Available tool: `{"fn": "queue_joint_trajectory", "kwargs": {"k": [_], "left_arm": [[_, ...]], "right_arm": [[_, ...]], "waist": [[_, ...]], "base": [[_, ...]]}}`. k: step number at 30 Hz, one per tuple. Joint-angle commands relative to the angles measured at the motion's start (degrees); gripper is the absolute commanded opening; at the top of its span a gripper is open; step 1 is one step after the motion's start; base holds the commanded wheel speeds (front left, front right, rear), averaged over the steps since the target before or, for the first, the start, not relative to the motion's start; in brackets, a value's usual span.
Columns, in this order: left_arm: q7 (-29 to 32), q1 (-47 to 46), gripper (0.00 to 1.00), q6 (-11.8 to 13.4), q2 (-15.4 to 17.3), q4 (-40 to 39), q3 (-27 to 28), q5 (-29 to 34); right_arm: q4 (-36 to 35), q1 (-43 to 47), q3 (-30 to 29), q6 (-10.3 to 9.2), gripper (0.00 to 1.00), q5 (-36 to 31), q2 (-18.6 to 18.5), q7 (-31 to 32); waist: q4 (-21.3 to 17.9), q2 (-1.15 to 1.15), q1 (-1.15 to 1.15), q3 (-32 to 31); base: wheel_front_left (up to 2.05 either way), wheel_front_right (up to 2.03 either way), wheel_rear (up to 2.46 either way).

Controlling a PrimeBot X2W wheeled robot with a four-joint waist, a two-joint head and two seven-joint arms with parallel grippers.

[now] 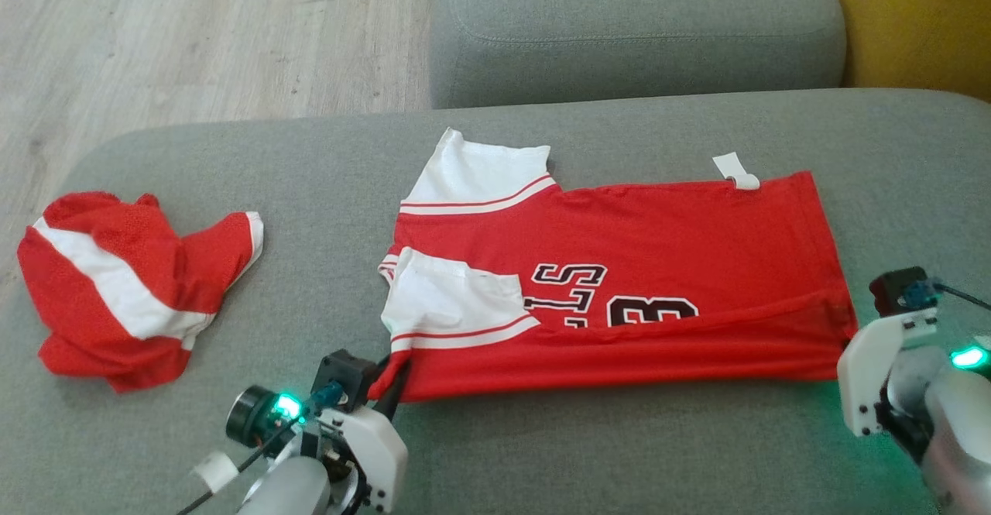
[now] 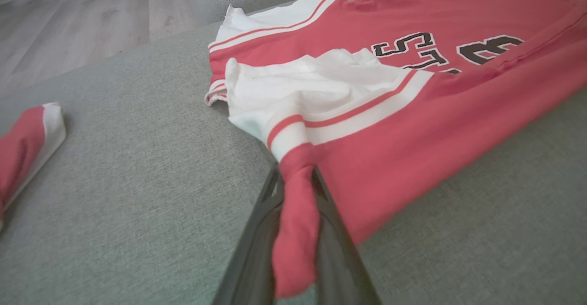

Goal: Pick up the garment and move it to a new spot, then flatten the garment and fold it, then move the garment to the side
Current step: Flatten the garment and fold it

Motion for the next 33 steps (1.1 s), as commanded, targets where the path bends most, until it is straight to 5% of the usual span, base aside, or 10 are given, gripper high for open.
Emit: {"fn": "queue_joint_trajectory", "kwargs": {"k": [1, 5, 6, 7, 9, 18, 22, 26, 33], "left_arm": [[0.26, -1.77, 0.00, 0.28, 2.18, -1.93, 2.17, -0.43], [1.03, -1.16, 0.00, 1.02, 2.67, -4.03, 2.15, -0.62], [1.18, -1.08, 0.00, 1.18, 2.76, -4.38, 2.11, -0.64], [1.33, -1.03, 0.09, 1.34, 2.80, -4.70, 2.07, -0.66], [0.88, -1.07, 1.00, 2.20, 2.88, -5.56, 2.18, -0.47], [-9.63, -2.37, 1.00, 7.54, 1.91, -10.32, 6.56, -1.66], [-14.19, -3.69, 1.00, 8.04, 0.94, -13.26, 9.42, -3.17], [-15.13, -5.98, 1.00, 7.49, 1.19, -16.32, 11.81, -3.32], [-14.25, -14.82, 1.00, 2.96, 4.95, -15.23, 12.38, -2.37]], "right_arm": [[-2.51, 0.21, 0.58, -0.05, 0.00, 0.84, -2.61, 0.36], [-7.92, 3.05, -1.51, -0.05, 0.00, 2.83, -3.23, 1.02], [-9.37, 3.58, -2.45, -0.05, 0.68, 2.85, -3.15, 0.54], [-10.65, 4.10, -3.60, -0.05, 1.00, 2.74, -2.96, 0.17], [-13.54, 4.94, -6.19, -0.05, 1.00, 2.13, -2.22, -1.25], [-30.00, 8.52, -18.25, -0.05, 1.00, -1.42, 6.78, -19.25], [-35.96, 10.71, -21.90, -0.05, 1.00, -3.03, 11.81, -26.25], [-40.50, 11.60, -23.29, -0.05, 1.00, -4.18, 14.85, -29.69], [-44.64, 10.30, -22.69, -0.05, 1.00, -4.66, 16.23, -30.40]], "waist": [[-0.05, 0.00, 0.01, 0.10], [-0.20, 0.00, 0.01, 0.52], [-0.23, 0.00, 0.01, 0.67], [-0.25, 0.00, 0.01, 0.82], [-0.31, 0.00, 0.01, 1.20], [-0.98, 0.00, 0.01, 3.59], [-1.89, 0.00, 0.01, 5.39], [-3.53, 0.00, 0.01, 7.86], [-6.61, 0.00, 0.01, 13.46]], "base": [[0.00, 0.00, 0.00], [0.00, 0.00, 0.00], [0.00, 0.00, 0.00], [0.00, 0.00, 0.00], [0.00, 0.00, 0.00], [0.00, 0.00, 0.00], [0.00, 0.00, 0.00], [0.00, 0.00, 0.00], [0.00, 0.00, 0.00]]}}
